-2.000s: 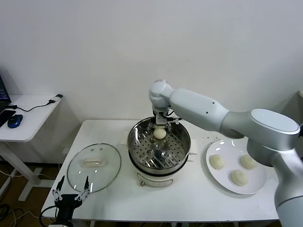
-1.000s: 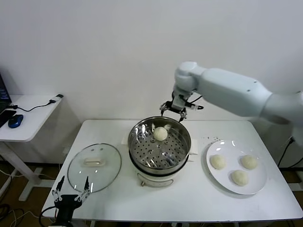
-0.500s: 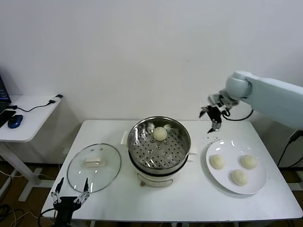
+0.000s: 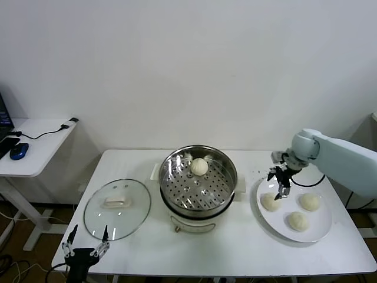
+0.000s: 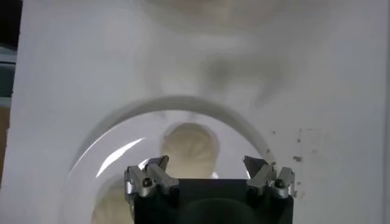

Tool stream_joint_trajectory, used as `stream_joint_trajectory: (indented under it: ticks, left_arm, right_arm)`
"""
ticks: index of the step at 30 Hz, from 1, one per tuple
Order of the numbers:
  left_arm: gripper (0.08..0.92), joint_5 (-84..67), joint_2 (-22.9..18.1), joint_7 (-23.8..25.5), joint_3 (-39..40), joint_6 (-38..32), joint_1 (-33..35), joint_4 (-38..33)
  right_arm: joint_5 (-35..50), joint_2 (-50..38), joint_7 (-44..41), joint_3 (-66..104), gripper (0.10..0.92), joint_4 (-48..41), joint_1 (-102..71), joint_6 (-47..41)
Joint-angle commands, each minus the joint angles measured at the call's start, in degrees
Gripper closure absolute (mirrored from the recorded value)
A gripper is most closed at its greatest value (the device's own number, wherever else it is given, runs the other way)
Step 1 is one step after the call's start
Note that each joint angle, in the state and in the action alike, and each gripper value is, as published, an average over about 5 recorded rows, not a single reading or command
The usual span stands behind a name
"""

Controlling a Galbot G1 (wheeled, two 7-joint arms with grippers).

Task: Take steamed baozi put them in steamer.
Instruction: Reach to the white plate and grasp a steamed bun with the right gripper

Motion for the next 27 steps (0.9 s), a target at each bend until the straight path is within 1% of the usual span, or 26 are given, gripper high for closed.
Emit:
stream_joint_trajectory:
  ticks: [1, 11, 13, 18, 21, 27]
  left_arm:
    - [0.177, 0.15, -0.04, 0.03, 0.09, 0.0, -0.14, 0.38]
    - [0.177, 0.41, -0.02, 0.04, 0.24, -0.27, -0.15, 0.93]
    - [0.177, 0.41, 0.02, 0.04, 0.16, -0.33, -0.07, 0.93]
    - [0.177, 0.43, 0.06, 0.01, 0.14, -0.45, 0.05, 0.99]
    - [0.177, 0.5, 0.02, 0.01, 0.18, -0.54, 0.09, 1.04]
    - [0.177, 0.53, 0.04, -0.02, 0.12, -0.72, 0.37, 1.01]
  right_arm:
    - [-3.49, 0.26, -0.46, 6.22, 0.203, -3.53, -8.47, -1.06]
    - [-3.96, 1.96, 0.13, 8.26, 0.205, -5.12, -9.48, -0.59]
    - [-3.89, 2.04, 0.09, 8.47, 0.223, -5.23, -9.49, -0.53]
    - [-3.57, 2.13, -0.1, 8.86, 0.317, -5.42, -9.18, -0.51]
    - [-3.13, 2.11, -0.24, 8.93, 0.36, -5.57, -8.79, -0.48]
    - [-1.8, 1.46, -0.41, 8.72, 0.407, -5.3, -7.51, -0.35]
